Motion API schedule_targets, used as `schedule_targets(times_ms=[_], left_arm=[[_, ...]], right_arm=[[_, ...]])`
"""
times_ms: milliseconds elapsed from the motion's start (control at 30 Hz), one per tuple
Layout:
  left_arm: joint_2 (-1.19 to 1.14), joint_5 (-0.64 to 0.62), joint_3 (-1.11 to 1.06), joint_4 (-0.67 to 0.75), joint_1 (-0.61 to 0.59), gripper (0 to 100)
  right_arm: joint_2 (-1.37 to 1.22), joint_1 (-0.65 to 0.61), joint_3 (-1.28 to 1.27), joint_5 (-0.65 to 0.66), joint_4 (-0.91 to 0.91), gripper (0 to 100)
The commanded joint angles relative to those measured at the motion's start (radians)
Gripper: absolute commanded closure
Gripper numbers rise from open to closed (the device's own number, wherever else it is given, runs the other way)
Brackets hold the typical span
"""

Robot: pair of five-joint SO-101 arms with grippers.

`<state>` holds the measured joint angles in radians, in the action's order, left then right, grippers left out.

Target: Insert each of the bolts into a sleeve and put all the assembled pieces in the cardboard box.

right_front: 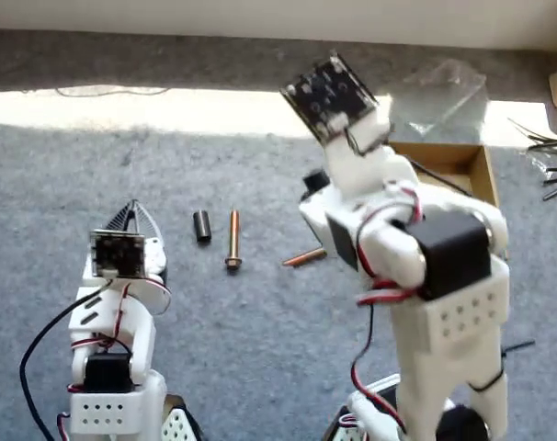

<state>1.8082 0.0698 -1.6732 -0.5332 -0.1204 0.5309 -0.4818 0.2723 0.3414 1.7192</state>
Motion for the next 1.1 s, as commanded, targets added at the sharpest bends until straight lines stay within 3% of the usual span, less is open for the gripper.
schedule_targets(times_ms=[0, 200, 433, 767, 1067], left_arm=[[0.004, 0.097, -0.022, -0.031, 0.084, 99], [0.004, 0.104, -0.022, -0.031, 0.093, 99], [0.007, 0.103, -0.022, -0.025, 0.093, 99], [0.007, 0.106, -0.022, -0.049, 0.159, 99], [0.008, 0.107, -0.022, -0.077, 0.173, 99]], right_arm=[[0.162, 0.015, -0.133, -0.011, -0.090, 99.4], [0.427, 0.022, -0.432, -0.009, -0.217, 99.4], [0.645, 0.173, -0.708, -0.011, -0.340, 99.4], [0.756, 0.177, -0.866, -0.132, -0.357, 99.4], [1.006, 0.177, -1.106, -0.132, -0.447, 99.4]])
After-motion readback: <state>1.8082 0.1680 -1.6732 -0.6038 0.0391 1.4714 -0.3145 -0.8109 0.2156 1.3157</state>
